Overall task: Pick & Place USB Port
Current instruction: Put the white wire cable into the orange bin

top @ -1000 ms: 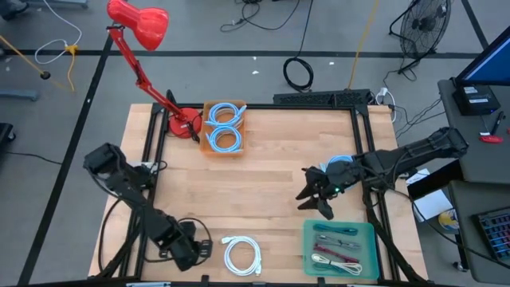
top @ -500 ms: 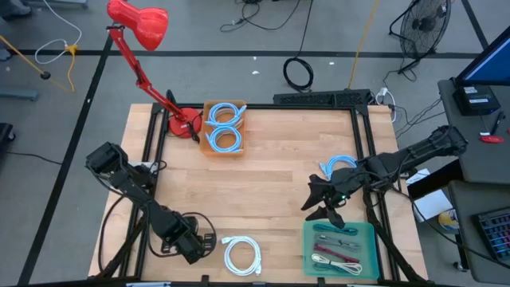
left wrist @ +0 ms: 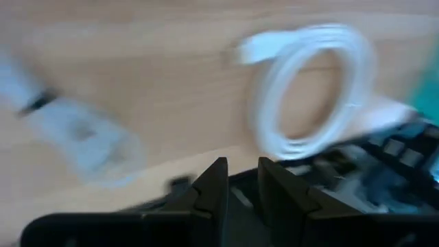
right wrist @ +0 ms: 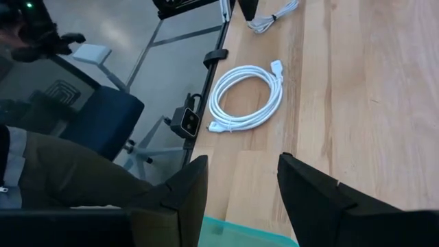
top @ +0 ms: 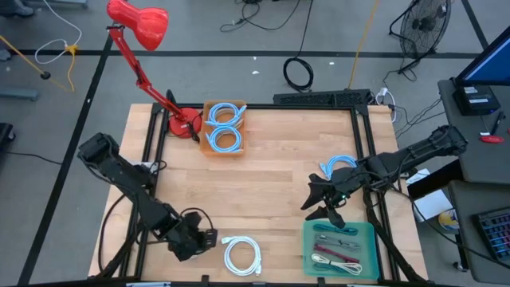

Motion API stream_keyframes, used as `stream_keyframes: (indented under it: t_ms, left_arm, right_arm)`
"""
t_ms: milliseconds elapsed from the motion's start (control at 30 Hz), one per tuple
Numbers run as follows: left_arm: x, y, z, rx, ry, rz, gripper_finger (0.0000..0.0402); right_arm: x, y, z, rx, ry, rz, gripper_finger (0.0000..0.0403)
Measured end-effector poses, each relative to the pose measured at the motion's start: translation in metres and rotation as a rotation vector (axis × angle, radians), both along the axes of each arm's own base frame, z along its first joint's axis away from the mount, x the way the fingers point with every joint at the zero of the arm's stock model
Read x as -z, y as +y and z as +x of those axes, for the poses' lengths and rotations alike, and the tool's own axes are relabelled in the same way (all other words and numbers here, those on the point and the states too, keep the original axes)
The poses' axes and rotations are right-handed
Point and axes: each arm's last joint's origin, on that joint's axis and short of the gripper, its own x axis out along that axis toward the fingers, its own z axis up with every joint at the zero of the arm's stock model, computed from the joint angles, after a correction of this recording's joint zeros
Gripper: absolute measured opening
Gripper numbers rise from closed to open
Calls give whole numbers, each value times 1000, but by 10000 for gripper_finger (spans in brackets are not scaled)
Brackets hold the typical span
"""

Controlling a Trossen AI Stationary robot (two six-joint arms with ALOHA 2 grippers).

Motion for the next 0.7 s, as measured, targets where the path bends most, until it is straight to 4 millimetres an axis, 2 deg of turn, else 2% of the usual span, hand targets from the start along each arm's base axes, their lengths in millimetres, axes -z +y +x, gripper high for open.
stream_keyframes:
  t_ms: [67,133,267,400,567,700]
  left_arm:
    - [-5,-2,9,12,-109,69,83]
    - [-7,-1,26,58,-193,149,83]
    - [-10,5,65,285,-271,393,83]
    - [-10,27,106,442,-201,540,83]
    - [-12,48,157,724,-253,523,83]
    - [-2,57,179,962,-236,478,83]
  right_arm:
    - [0,0,0,0,0,0,169]
    - [0,0,0,0,0,0,169]
    - [0,0,0,-1,4,-3,169]
    - [1,0,0,-3,3,-8,169]
    - [1,0,0,9,15,8,169]
    - [1,0,0,19,20,12,169]
